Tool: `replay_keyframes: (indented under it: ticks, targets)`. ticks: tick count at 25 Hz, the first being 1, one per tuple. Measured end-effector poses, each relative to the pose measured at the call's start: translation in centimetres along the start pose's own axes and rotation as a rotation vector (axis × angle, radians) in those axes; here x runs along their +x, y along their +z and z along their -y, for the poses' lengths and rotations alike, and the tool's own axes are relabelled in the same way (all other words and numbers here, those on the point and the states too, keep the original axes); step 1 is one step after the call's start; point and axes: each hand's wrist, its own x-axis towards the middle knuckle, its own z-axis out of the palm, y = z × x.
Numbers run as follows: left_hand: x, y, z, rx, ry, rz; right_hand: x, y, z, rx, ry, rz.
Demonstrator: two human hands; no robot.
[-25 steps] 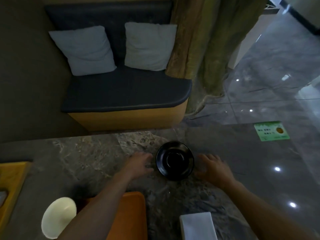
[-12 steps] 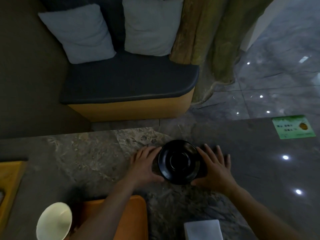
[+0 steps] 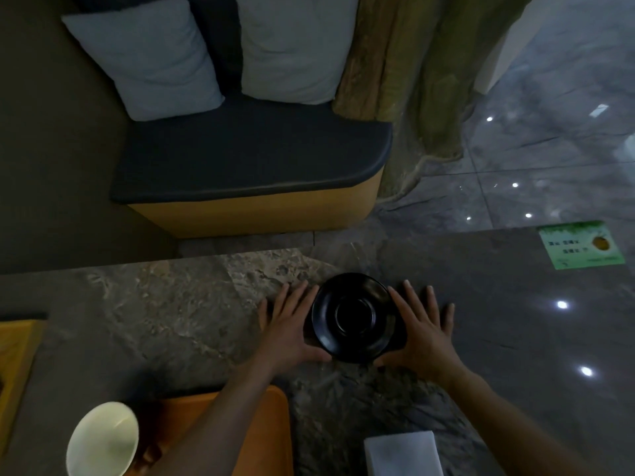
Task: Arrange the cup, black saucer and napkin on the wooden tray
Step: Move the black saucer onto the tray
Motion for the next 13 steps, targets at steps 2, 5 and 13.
replay_keyframes:
  ticks: [2,5,13]
  targets:
    - [0.0,0.0,-0.2,-0.019,-0.018,-0.006,0.0,0.0,0.2,0.011,0.01,0.0]
    - [-0.1,0.0,-0.5,-0.054,-0.025,-0.01,-0.1,-0.2,0.2,0.043,0.008,0.006]
    - [-3.3,-0.9,-1.7,-0.189,-0.01,-0.042,-2.9,-1.9,0.8,0.097,-0.01,0.03]
